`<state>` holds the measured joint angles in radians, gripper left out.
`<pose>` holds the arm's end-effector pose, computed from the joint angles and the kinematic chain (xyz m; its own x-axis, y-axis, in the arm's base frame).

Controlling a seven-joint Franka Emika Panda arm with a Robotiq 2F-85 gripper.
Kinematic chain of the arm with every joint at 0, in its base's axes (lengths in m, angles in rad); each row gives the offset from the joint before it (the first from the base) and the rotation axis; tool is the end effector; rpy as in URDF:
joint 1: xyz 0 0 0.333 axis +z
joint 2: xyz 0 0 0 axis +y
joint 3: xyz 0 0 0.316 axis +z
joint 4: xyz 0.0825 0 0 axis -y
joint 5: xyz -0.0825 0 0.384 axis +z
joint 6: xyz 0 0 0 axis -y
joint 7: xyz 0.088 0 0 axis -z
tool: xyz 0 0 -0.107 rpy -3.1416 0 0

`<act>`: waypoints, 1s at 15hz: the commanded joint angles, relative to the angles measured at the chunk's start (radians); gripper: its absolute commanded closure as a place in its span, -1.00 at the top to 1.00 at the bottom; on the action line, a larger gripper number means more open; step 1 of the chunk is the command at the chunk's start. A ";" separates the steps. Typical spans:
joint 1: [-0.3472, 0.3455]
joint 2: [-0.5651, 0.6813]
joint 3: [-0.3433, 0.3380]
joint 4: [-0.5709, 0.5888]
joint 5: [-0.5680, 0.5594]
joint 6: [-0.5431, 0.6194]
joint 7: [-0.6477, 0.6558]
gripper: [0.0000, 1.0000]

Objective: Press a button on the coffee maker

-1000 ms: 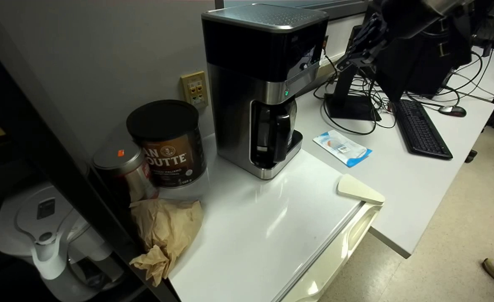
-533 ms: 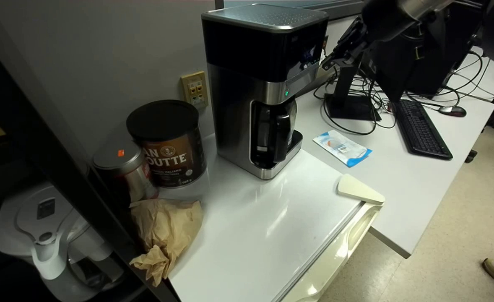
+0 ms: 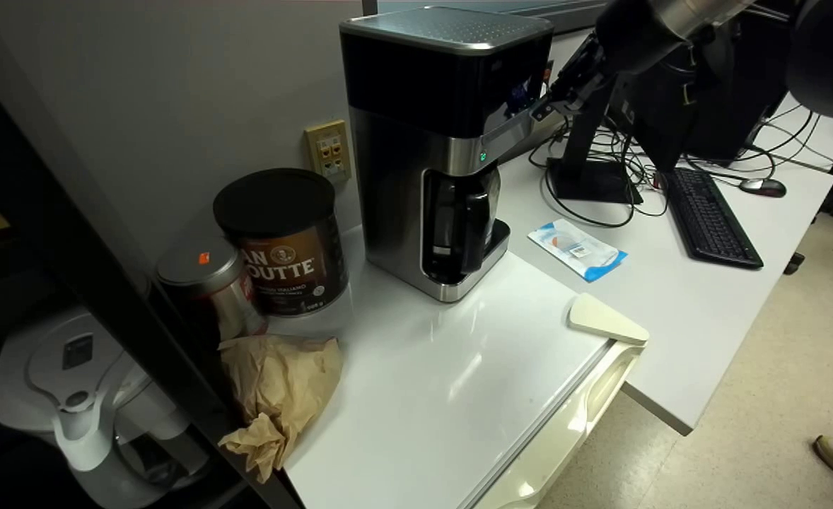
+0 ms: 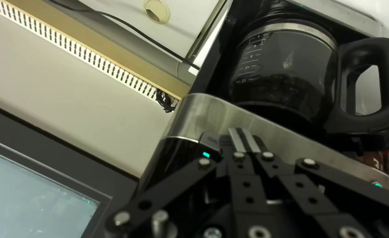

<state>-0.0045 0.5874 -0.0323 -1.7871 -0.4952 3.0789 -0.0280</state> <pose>0.6999 0.0160 0.2993 0.6813 0.4874 0.5461 0.3336 -0.8708 0.3610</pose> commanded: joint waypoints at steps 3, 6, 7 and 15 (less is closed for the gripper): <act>-0.001 0.044 0.005 0.058 0.016 -0.007 0.014 -0.98; -0.007 0.043 0.008 0.050 0.015 -0.006 0.012 -0.98; 0.015 0.040 -0.012 0.042 0.083 -0.001 -0.046 -0.98; 0.032 -0.081 -0.021 -0.154 0.131 0.069 -0.111 -0.99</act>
<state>-0.0030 0.5844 -0.0209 -1.8230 -0.3758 3.0968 -0.1065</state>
